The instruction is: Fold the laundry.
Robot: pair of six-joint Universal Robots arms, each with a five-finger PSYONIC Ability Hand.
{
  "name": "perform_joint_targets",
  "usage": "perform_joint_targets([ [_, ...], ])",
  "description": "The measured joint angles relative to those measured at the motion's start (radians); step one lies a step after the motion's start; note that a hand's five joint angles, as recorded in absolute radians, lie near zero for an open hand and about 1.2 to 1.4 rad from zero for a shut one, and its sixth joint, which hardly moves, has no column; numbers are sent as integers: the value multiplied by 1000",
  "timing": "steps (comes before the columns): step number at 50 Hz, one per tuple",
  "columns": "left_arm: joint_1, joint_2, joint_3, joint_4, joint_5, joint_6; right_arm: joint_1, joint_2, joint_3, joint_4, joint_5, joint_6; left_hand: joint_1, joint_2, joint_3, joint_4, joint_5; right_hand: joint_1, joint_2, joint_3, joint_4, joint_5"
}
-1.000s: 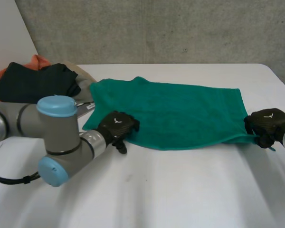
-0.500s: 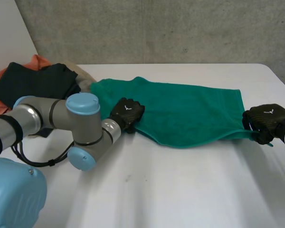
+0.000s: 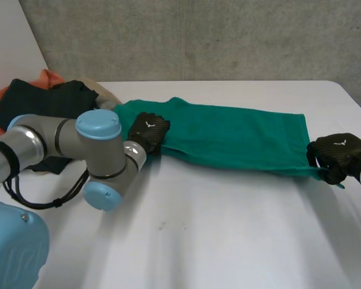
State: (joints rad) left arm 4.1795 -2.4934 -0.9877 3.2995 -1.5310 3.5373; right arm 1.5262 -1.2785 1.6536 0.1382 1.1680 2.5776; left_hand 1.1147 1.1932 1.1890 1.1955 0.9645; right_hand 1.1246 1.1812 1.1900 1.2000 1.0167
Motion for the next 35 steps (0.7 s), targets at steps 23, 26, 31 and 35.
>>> perform_joint_targets([
  [23, -54, 760, -790, -161, -67, 222, -39, -368, 38, 369, 24, -457, 3, 0, 0, 0, 23, 0, 0, 4, 0, 9],
  [26, -62, 675, -766, -156, -69, 238, -10, -307, 53, 363, 45, -468, 3, 0, 0, 3, 23, 0, 0, 4, 0, 9],
  [31, -50, 443, -583, -134, -81, 282, 86, -109, -14, 300, 167, -463, 3, 0, 1, 4, 23, 0, 0, 4, 0, 9],
  [35, -15, 292, -334, -109, -93, 327, 155, 43, -157, 199, 280, -449, 3, 0, 1, 4, 23, 0, 0, 4, 0, 9],
])
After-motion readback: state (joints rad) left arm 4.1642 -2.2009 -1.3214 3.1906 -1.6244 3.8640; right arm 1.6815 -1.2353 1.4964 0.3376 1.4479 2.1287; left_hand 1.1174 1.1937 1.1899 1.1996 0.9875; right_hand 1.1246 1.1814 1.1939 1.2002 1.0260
